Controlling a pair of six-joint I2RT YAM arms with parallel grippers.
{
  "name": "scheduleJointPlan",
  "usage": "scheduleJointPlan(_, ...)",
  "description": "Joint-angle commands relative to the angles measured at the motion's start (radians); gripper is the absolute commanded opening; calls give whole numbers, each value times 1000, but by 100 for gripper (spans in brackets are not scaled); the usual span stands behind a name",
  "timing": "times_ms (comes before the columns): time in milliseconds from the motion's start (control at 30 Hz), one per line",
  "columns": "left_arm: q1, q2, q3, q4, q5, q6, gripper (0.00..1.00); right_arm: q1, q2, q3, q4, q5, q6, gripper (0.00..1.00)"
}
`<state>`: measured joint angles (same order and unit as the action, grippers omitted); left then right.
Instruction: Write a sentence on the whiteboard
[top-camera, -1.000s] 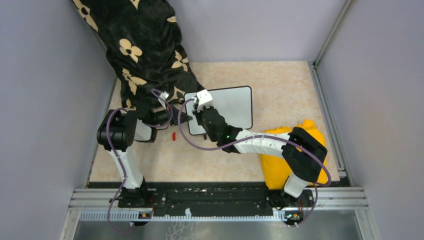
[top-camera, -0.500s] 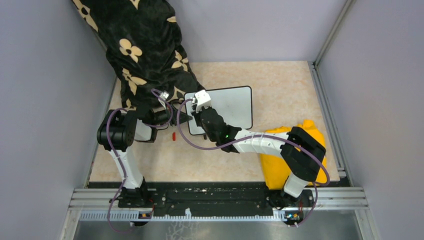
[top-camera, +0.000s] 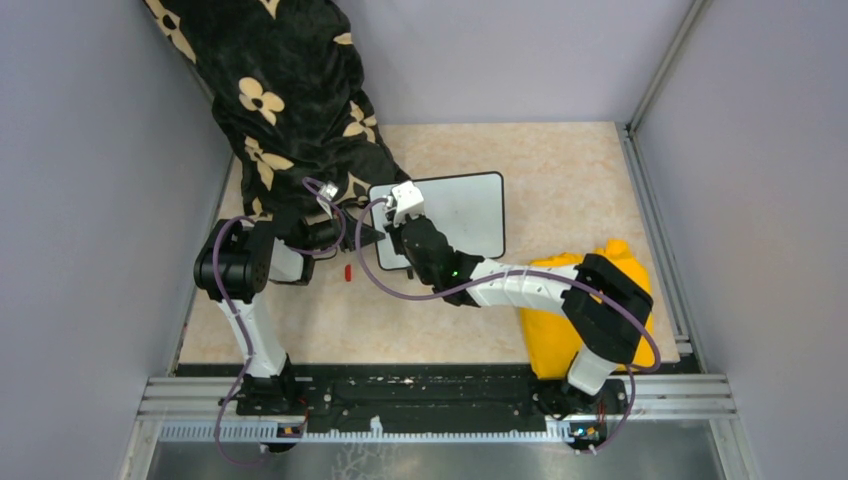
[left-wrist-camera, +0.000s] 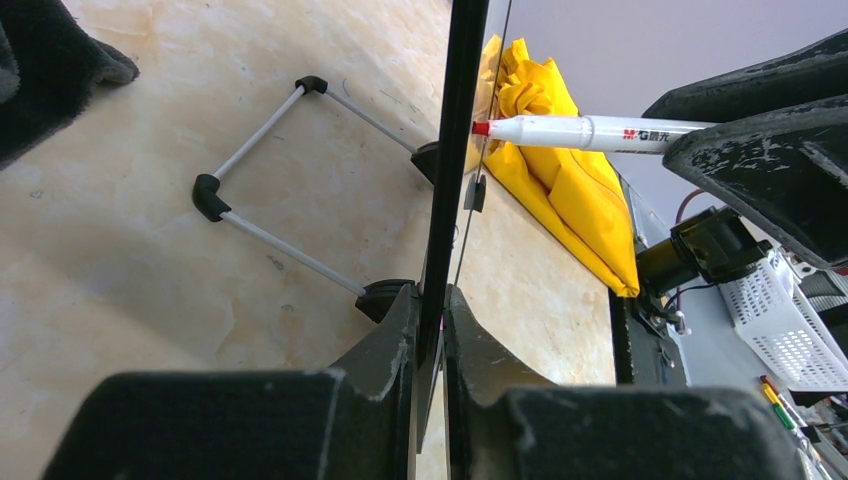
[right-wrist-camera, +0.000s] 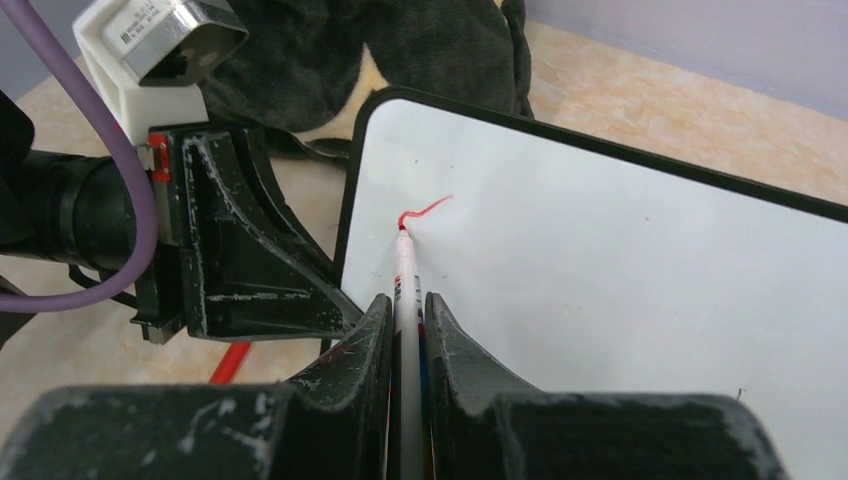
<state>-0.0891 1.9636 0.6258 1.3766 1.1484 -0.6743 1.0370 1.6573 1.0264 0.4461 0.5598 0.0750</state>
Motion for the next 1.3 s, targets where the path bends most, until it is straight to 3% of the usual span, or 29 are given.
scheduleJointPlan(0,5,12,-13,-13,16,15,0,-27,-42,-30,-28,62,11,0)
scheduleJointPlan(333,5,11,-13,-13,14,15,0,-33,-78,-69,-16,89,19,0)
scheduleJointPlan(1267,5,13,-13,-11,14,10,0,-25,-20,-7,-36,-81,34,0)
